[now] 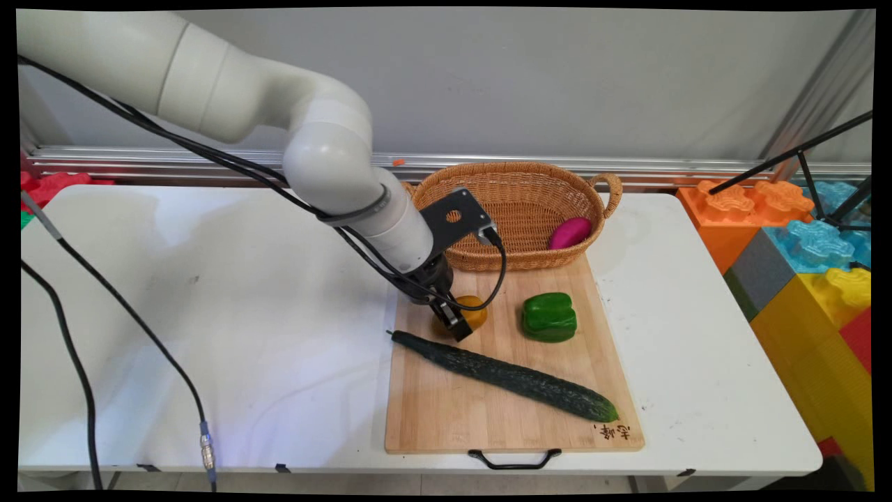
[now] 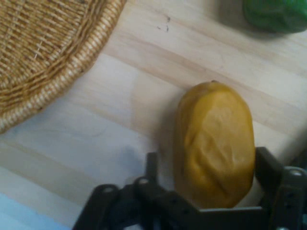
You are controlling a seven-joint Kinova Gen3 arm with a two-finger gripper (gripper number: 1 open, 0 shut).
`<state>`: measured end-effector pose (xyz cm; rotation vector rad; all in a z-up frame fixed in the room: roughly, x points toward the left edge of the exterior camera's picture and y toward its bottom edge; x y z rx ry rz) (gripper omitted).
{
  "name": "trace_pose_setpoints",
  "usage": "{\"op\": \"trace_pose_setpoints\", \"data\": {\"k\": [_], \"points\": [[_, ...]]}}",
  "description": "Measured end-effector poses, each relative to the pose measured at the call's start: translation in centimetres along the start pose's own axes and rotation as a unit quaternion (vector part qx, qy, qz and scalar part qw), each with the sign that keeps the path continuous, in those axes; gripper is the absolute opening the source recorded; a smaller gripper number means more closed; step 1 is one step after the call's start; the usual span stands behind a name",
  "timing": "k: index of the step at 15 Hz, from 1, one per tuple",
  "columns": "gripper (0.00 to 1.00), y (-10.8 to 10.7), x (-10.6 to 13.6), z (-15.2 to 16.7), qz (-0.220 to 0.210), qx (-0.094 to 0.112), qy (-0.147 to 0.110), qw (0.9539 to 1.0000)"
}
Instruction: Pick up the potato from the cutting board, then place the picked object in the vegetable basket
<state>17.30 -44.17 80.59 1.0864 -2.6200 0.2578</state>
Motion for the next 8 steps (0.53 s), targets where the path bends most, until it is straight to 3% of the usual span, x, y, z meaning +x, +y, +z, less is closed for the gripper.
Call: {"op": "trace_pose_setpoints", "data": {"k": [8], "points": [[0.0, -0.2, 0.9, -0.9, 0.006, -0.006, 0.001, 1.0]]}}
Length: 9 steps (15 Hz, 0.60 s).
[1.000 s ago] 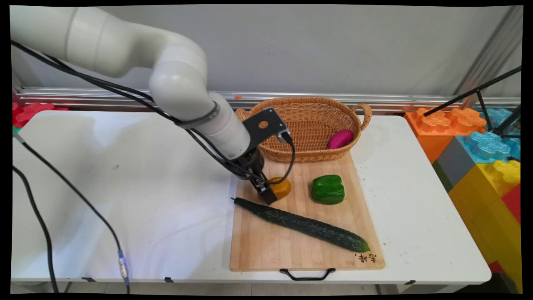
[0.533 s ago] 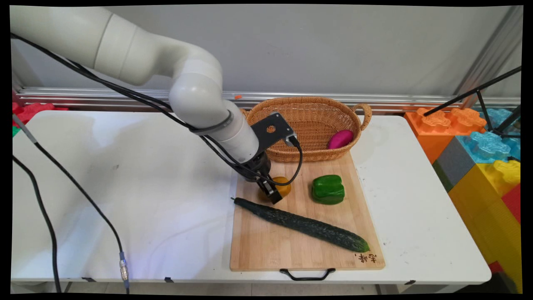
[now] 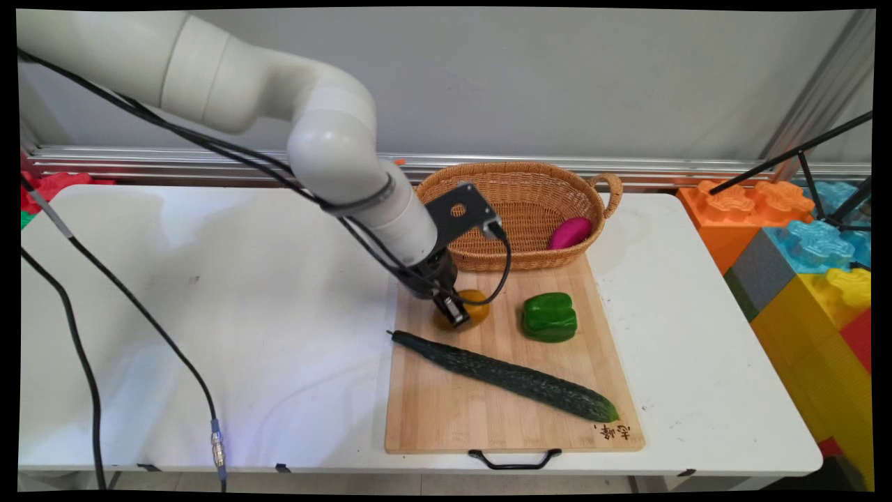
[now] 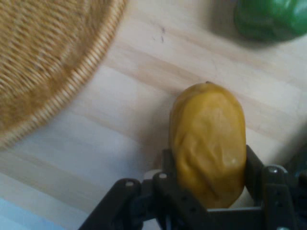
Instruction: Place the picked object in the vegetable basket
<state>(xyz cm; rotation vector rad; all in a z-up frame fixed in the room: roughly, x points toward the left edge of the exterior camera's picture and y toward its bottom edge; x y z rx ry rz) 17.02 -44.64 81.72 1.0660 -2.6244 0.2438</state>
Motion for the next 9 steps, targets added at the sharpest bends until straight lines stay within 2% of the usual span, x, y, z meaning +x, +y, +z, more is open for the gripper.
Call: {"op": "trace_pose_setpoints", "data": {"k": [4, 7, 9], "points": [[0.0, -0.3, 2.6, -3.6, 0.005, 0.012, 0.023, 0.9996], [0.0, -0.5, 5.8, -6.4, 0.004, 0.025, 0.055, 0.9981], [0.0, -1.0, 8.2, -7.4, 0.004, 0.042, 0.081, 0.9958]]}}
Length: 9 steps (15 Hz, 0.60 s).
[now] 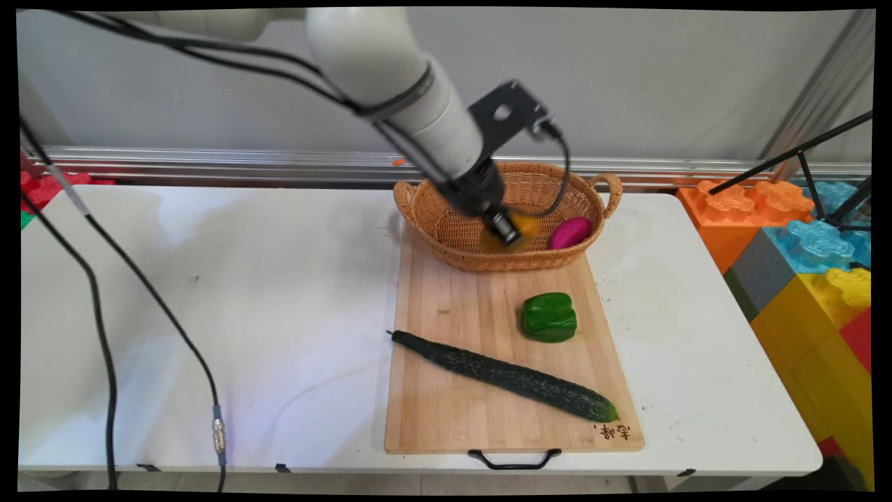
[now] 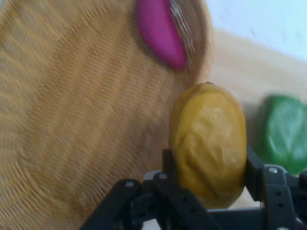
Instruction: Place the picked object in the vegetable basket
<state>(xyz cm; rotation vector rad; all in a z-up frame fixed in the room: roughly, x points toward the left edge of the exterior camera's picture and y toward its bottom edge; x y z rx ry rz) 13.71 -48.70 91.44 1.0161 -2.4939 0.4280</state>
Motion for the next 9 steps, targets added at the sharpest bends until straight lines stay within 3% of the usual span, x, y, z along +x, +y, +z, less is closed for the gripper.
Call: {"op": "trace_pose_setpoints", "data": {"k": [3, 9], "points": [[0.0, -1.3, 2.6, 1.4, -0.005, 0.023, 0.027, 0.9994], [0.0, -4.9, 5.0, 9.4, -0.014, 0.057, 0.045, 0.9972]]}}
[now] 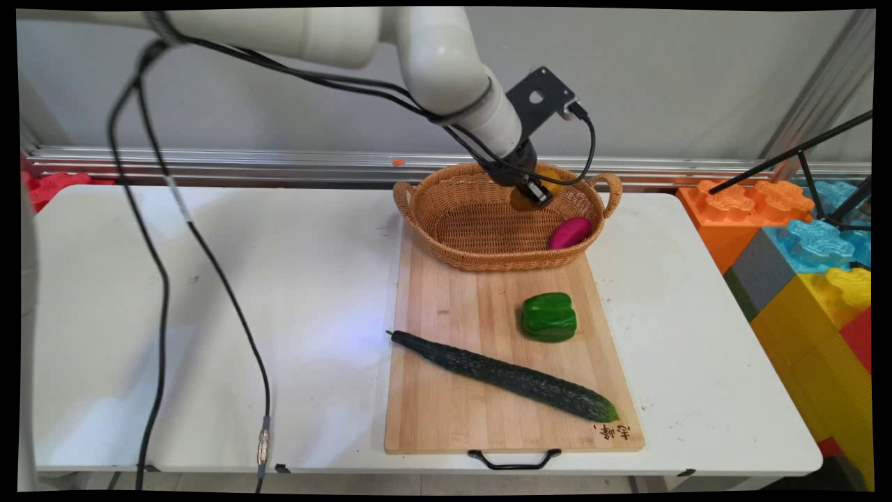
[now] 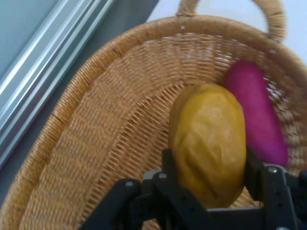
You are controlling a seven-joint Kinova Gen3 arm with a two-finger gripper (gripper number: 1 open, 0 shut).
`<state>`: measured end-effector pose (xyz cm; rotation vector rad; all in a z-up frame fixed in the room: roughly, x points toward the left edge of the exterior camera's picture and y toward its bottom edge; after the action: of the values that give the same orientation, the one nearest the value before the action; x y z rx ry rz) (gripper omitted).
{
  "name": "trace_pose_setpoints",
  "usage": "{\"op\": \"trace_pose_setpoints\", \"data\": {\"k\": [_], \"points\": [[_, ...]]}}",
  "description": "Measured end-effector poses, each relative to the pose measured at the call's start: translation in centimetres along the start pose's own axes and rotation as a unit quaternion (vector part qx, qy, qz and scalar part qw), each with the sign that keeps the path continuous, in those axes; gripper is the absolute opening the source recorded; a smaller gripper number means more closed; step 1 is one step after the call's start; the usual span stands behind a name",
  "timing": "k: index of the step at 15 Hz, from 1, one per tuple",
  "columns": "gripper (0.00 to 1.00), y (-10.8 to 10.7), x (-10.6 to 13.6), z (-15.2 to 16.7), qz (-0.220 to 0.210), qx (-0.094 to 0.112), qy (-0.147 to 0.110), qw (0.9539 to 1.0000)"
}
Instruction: Place the picked object in the vegetable basket
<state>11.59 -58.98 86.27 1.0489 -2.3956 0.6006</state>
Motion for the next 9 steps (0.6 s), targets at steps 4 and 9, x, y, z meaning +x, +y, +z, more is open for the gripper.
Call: {"op": "trace_pose_setpoints", "data": {"k": [4, 9], "points": [[0.0, -1.0, 0.1, 5.1, -0.009, 0.007, 0.001, 0.9999], [1.0, -1.6, 0.4, 8.2, -0.009, 0.006, 0.004, 0.9999]]}}
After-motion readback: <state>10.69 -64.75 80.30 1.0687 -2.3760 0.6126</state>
